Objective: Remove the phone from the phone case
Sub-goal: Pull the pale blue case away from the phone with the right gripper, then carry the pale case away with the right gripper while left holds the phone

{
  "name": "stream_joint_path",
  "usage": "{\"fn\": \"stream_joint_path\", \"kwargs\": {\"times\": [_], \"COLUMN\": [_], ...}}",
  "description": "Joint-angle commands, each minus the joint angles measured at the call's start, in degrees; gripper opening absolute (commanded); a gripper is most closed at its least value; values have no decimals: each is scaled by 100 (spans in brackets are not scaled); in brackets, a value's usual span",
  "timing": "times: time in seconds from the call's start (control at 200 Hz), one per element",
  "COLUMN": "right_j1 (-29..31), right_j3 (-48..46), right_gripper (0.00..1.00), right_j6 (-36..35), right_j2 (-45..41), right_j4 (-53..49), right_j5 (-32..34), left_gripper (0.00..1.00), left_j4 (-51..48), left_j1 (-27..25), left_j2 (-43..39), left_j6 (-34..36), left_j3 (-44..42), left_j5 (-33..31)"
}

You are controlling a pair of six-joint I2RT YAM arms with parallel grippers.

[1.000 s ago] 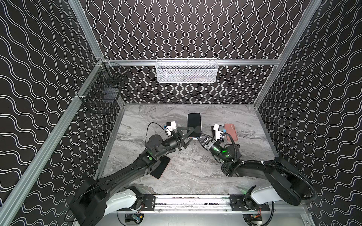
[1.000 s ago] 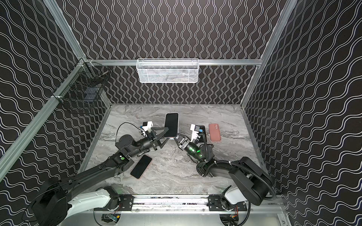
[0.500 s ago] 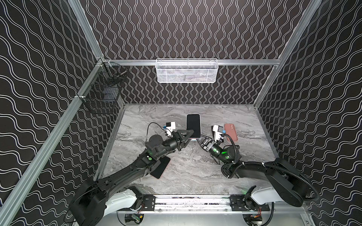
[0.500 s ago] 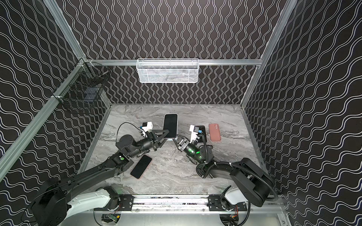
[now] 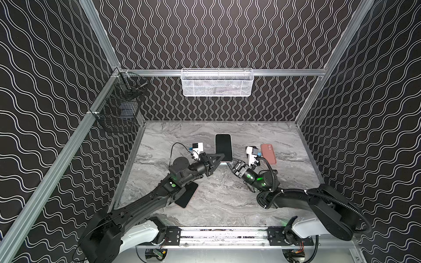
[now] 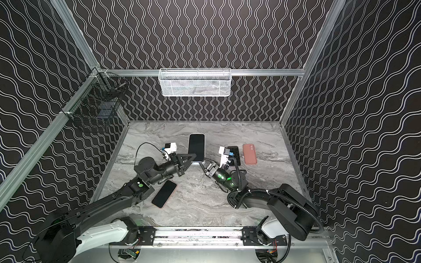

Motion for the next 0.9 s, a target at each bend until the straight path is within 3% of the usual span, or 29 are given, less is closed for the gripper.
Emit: {"fn": "stream_joint_path", "kwargs": {"times": [0.0, 0.531, 0.896], "right_j1": [29, 32, -275], "right_j3": [21, -115, -204], "right_gripper": [2, 2, 2], "right_j6": [-114, -251, -468], "right_j2": [-74, 74, 74], "right_j4": [251, -35, -321], "right_j5": [-79, 167, 180], "left_gripper": [0, 0, 0], "left_j4": [205, 27, 347], "left_j1": [9, 1, 2], "left_j2": [-34, -459, -614], "left_j6": [163, -4, -183], "left_j3": [61, 175, 176], "left_j5": [-54, 24, 111]}}
